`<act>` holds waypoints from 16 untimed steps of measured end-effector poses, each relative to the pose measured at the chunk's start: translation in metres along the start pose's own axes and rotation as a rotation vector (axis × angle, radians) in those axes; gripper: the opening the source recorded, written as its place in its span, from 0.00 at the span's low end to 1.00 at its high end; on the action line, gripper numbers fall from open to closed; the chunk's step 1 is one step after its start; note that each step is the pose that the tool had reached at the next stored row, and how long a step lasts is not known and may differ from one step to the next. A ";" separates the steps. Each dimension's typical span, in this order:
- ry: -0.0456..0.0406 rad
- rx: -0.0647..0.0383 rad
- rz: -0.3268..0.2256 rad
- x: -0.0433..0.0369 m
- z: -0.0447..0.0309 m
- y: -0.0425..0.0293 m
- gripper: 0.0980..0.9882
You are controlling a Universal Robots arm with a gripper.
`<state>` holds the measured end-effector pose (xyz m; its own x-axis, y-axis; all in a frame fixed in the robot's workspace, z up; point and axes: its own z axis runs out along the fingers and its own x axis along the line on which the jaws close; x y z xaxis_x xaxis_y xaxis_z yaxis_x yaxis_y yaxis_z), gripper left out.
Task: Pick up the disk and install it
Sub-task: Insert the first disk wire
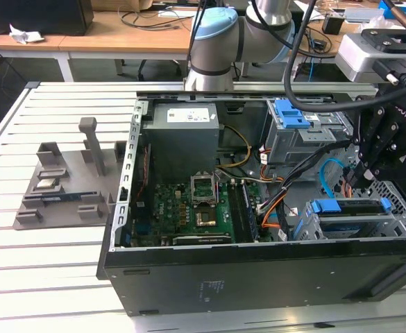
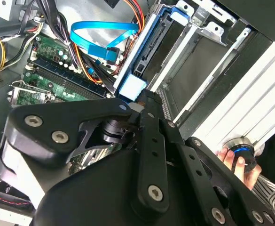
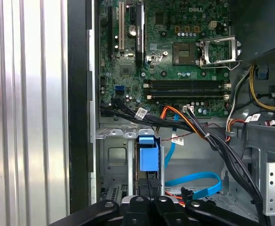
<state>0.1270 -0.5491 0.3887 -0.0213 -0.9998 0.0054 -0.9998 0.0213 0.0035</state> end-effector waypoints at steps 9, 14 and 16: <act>0.0005 0.000 0.000 -0.0092 0.0004 -0.0079 0.23; 0.0120 -0.001 0.000 -0.0216 0.0016 -0.0252 0.23; 0.0119 -0.003 0.000 -0.0259 0.0042 -0.0323 0.23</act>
<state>0.1598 -0.5239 0.3843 -0.0210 -0.9996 0.0172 -0.9998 0.0212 0.0063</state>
